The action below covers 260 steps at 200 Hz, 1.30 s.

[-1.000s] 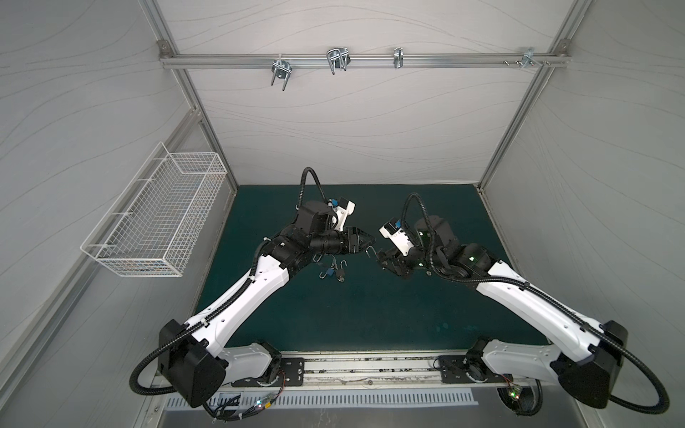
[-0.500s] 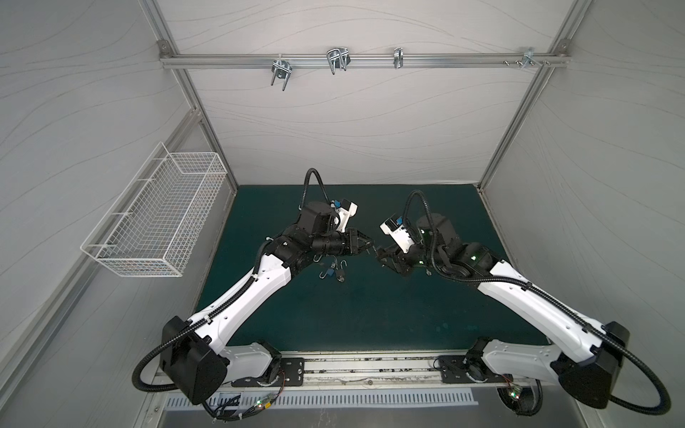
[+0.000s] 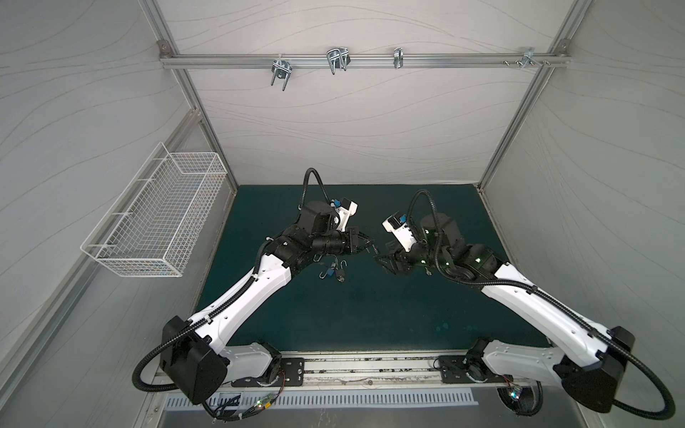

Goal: Lock with the key

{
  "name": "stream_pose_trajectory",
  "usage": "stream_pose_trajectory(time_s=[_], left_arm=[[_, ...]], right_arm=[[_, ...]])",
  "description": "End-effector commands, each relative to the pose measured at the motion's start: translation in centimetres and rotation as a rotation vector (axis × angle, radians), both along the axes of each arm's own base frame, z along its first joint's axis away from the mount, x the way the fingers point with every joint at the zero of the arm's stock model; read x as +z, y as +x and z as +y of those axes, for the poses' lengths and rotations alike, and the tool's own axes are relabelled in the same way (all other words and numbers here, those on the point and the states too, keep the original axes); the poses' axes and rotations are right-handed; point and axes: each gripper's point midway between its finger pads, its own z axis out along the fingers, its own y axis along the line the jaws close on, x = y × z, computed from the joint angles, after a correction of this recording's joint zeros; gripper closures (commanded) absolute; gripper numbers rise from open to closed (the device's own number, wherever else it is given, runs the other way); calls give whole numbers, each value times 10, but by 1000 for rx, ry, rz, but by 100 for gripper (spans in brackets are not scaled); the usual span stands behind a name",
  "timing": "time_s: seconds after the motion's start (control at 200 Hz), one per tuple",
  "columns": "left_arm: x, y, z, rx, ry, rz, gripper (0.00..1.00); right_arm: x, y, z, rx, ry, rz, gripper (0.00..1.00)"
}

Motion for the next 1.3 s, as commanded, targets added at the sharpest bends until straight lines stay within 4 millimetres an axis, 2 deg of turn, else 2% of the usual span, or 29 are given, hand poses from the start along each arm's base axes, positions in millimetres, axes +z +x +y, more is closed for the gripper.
stream_pose_trajectory(time_s=[0.0,0.055,0.15,0.22,0.375,0.61,0.7,0.83,0.95,1.11,1.295], left_arm=[[51,3,-2,22,-102,-120,100],[62,4,-2,30,-127,-140,100],[80,5,-1,43,-171,-164,100],[93,6,-1,50,-198,-171,100],[115,10,0,87,-265,-172,100],[144,8,6,122,-361,-186,100],[156,4,7,112,-402,-189,100],[164,1,9,116,-433,-186,100],[169,0,8,107,-456,-184,100],[170,1,6,102,-469,-180,100],[171,1,6,99,-473,-180,100]], right_arm=[[40,5,-7,-51,125,-161,10],[47,9,-12,-82,153,-212,2],[56,8,-15,-82,184,-285,1],[63,-1,-13,-24,190,-318,1],[86,-3,-13,-28,306,-394,21],[107,9,-12,-21,397,-470,35],[116,9,-10,10,432,-507,37],[126,4,0,80,454,-545,40],[130,6,4,90,463,-555,47],[127,8,5,84,457,-549,61],[122,10,3,71,447,-535,69]])
